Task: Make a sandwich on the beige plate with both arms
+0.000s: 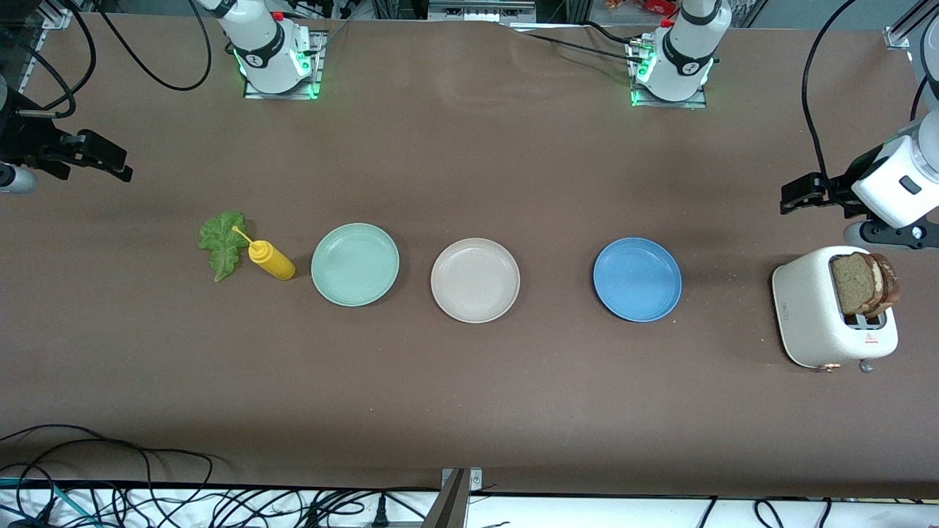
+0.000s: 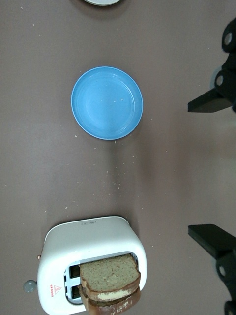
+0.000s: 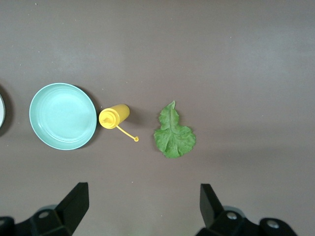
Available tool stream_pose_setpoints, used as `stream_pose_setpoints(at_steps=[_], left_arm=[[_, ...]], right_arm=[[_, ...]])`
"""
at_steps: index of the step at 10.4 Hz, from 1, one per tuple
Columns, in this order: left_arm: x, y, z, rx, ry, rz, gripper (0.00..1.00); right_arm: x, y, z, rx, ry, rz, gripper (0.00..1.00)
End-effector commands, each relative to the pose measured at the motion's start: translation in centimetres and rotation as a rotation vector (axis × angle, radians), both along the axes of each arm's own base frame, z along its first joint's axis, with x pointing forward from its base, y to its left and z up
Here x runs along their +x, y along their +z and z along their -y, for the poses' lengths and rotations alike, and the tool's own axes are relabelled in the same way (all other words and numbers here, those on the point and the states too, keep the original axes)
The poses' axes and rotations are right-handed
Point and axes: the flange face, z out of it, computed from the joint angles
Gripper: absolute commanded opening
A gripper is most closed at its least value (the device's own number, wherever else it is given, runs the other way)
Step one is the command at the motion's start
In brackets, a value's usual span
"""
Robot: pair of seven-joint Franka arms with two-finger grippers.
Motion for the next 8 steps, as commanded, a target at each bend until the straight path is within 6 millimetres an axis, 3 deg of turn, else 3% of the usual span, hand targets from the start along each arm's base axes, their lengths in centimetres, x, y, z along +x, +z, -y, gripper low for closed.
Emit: stream_pose_setpoints(at_steps=[1,8], left_arm=[[0.63,0.40,0.09,-0.030,-0.007,0.011,1.00],[0.63,0.41,0.01,-0.030,-0.006,0.011,1.00]], right_arm=[[-0.09,0.33,0.15,0.014,-0.016,0.003,1.00],[-0.09,0.33,0.15,0.015,-0.007,0.003,1.00]])
